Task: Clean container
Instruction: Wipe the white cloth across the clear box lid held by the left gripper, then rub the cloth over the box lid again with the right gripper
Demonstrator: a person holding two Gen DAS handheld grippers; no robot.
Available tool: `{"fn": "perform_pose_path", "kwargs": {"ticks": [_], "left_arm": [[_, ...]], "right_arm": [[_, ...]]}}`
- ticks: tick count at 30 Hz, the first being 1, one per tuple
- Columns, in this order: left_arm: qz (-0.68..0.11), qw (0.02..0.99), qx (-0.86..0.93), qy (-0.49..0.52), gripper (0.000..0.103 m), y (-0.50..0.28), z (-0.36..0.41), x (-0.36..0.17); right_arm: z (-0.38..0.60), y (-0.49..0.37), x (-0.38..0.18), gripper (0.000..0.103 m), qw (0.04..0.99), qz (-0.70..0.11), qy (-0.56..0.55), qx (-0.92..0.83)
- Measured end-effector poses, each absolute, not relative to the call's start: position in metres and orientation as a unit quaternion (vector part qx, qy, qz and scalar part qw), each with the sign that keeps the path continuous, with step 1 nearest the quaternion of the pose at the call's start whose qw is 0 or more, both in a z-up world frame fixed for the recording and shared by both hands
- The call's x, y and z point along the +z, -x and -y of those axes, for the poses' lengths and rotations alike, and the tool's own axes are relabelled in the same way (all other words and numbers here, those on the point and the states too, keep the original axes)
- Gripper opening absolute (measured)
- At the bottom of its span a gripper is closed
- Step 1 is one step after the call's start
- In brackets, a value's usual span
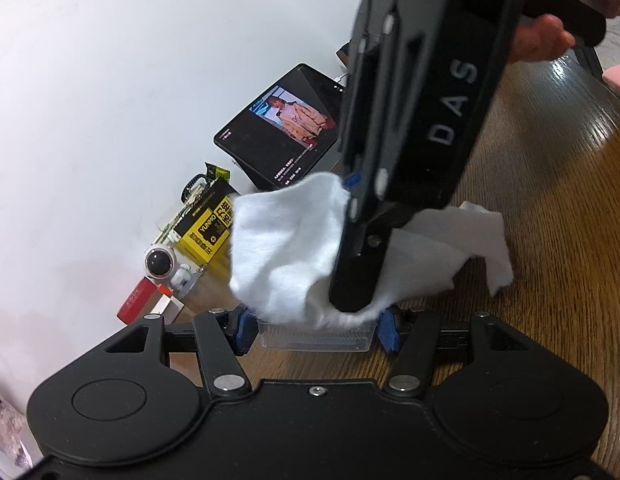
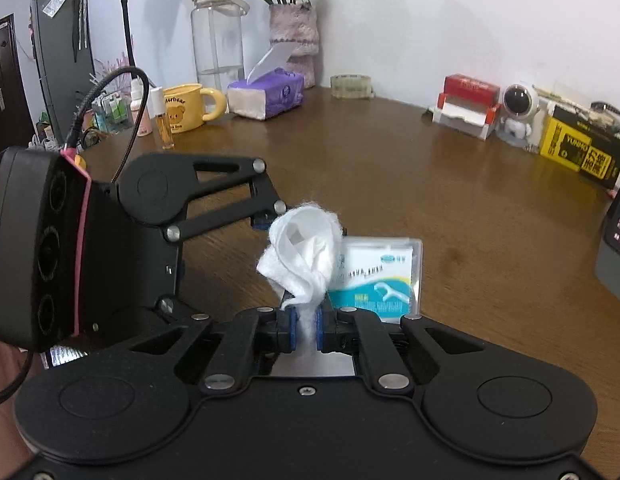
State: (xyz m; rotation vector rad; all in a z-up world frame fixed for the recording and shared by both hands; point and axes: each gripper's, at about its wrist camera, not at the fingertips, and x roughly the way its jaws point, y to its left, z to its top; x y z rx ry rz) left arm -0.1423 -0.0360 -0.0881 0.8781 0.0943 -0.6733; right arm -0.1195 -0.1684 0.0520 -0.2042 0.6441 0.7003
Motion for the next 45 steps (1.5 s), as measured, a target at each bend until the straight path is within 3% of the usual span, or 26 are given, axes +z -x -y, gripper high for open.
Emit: {"fn": "perform_pose_path", "kwargs": {"ticks": [4,14,21,45], "left_arm": [[-0.044,0.849,-0.319,-0.418,0.057,0.114,0.049,-0.069],[-0.053,0.850,-0.322,-0.414,0.057,0.100,0.053,-0.074],[-0.041,0.849,-0.320,-0.419,0.057,0.141,0.059,-0.058],[-0.014,0.845,-0.314,-0.433,0.057,0.141,0.049,-0.071]], "right_arm": [[0.169,0.116,0.058,0.009,0.896,-0.283,0.074,0.333],[0.172,0.125,0.044,0.009,0.883,-0.318,0.102,0.330],[0.180,0.112,0.058,0.009,0.905,-0.269,0.050,0.326],[0.202,0.069,0.053,0.009,0.921,-0.292,0.032,0.255]]}}
